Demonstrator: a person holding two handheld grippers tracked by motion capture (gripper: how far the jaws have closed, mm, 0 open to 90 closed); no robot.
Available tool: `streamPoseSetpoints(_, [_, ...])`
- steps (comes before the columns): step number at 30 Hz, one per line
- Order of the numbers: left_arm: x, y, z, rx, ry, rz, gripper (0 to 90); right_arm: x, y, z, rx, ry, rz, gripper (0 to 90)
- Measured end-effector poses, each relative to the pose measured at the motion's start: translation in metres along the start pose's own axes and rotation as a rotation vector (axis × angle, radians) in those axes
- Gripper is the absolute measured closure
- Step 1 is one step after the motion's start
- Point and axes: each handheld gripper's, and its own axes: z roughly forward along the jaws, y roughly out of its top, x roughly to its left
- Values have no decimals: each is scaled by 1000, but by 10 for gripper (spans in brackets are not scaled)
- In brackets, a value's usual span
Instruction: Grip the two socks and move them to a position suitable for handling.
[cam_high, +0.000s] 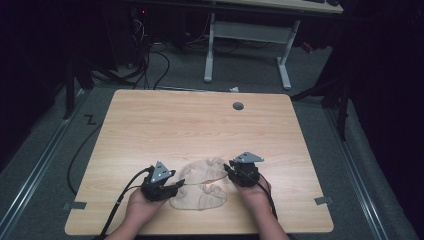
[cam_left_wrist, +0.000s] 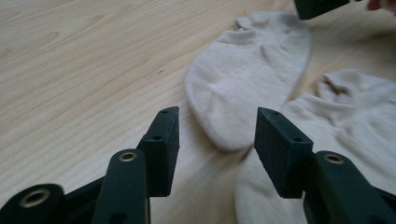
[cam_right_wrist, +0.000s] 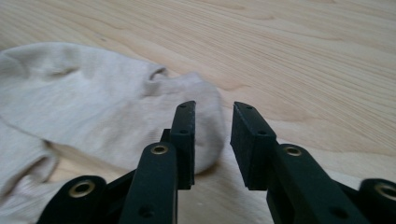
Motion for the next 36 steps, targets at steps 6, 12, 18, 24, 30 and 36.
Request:
streamPoseSetpoints(6, [7, -1, 19, 34, 15, -51, 651, -4, -2, 10, 33, 32, 34, 720])
streamPoseSetpoints(12, [6, -2, 20, 32, 22, -44, 857, -4, -4, 14, 60, 41, 36, 787])
streamPoseSetpoints(18, [3, 1, 11, -10, 29, -36, 864, 0, -1, 7, 32, 38, 3, 863])
streamPoseSetpoints(24, [2, 5, 1, -44, 32, -19, 864, 4, 2, -8, -31, 26, -20, 862])
streamPoseSetpoints(30, [-1, 9, -17, -74, 17, -4, 865, 10, 0, -21, -58, 31, -54, 860])
streamPoseSetpoints(36, [-4, 10, -26, -83, 10, 7, 865, 13, -1, -29, -79, 33, -72, 859])
